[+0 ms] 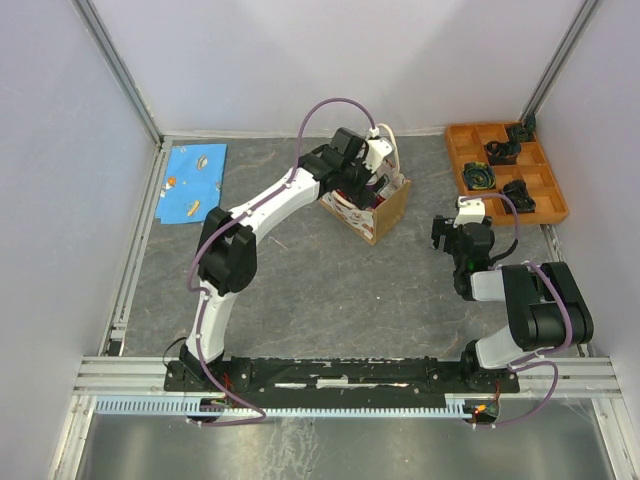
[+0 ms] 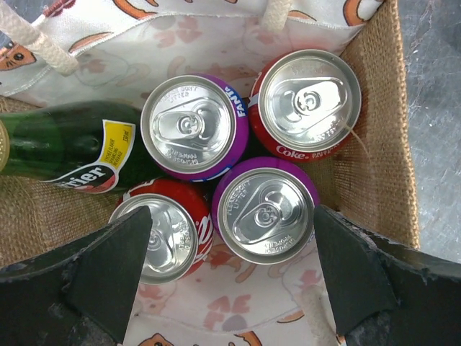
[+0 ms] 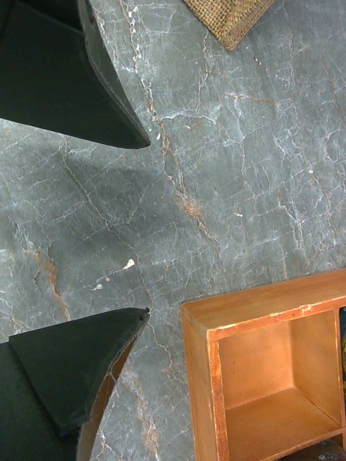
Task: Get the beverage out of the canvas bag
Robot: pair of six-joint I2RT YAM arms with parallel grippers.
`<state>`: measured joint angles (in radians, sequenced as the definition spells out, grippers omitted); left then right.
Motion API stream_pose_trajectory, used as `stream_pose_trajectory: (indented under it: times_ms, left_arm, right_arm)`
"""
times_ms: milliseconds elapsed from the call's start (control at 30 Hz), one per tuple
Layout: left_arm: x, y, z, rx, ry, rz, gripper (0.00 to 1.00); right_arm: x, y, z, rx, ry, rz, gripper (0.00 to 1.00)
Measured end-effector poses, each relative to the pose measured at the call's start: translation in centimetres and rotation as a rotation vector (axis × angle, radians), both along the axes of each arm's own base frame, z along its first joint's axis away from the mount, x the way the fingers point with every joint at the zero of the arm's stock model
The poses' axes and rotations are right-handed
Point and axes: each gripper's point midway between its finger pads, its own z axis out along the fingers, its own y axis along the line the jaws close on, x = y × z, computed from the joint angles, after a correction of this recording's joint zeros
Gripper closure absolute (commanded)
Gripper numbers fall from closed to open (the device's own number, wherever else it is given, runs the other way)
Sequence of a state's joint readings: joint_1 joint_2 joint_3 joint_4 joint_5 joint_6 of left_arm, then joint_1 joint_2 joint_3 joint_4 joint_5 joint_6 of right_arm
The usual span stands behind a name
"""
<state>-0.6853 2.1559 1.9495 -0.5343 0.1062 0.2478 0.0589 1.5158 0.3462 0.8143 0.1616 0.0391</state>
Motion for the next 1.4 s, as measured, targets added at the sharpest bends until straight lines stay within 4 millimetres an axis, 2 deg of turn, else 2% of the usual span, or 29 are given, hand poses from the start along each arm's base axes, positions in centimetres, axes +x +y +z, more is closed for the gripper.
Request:
stream_pose_trajectory:
  times_ms: [267, 500, 600, 900, 1233, 1400]
  left_arm:
    - [0.1, -0.3, -0.1, 0.011, 0.010, -0.007, 0.01]
    - [0.1, -0.9, 1.6, -0.008, -0.005, -0.018, 0.02]
    - [-0.3, -1.2, 1.7, -0.007, -0.005, -0.026, 0.02]
    - [-1.7, -1.8, 0.1, 0.040, 0.028, -0.049, 0.02]
    - [-0.7, -2.1, -1.2, 0.072, 0.010, -0.055, 0.03]
    - [-0.5, -2.3, -1.6, 0.073, 0.011, -0.056, 0.09]
  right_arm:
    - [0.0, 0.0, 0.0, 0.000, 0.000, 0.000, 0.01]
    - [0.0, 0.0, 0.0, 0.000, 0.000, 0.000, 0.01]
    - [0.0, 0.0, 0.0, 0.000, 0.000, 0.000, 0.01]
    - [0.0, 0.0, 0.0, 0.000, 0.000, 0.000, 0.01]
    - [0.0, 0.0, 0.0, 0.000, 0.000, 0.000, 0.01]
    - [0.0, 0.0, 0.0, 0.000, 0.000, 0.000, 0.01]
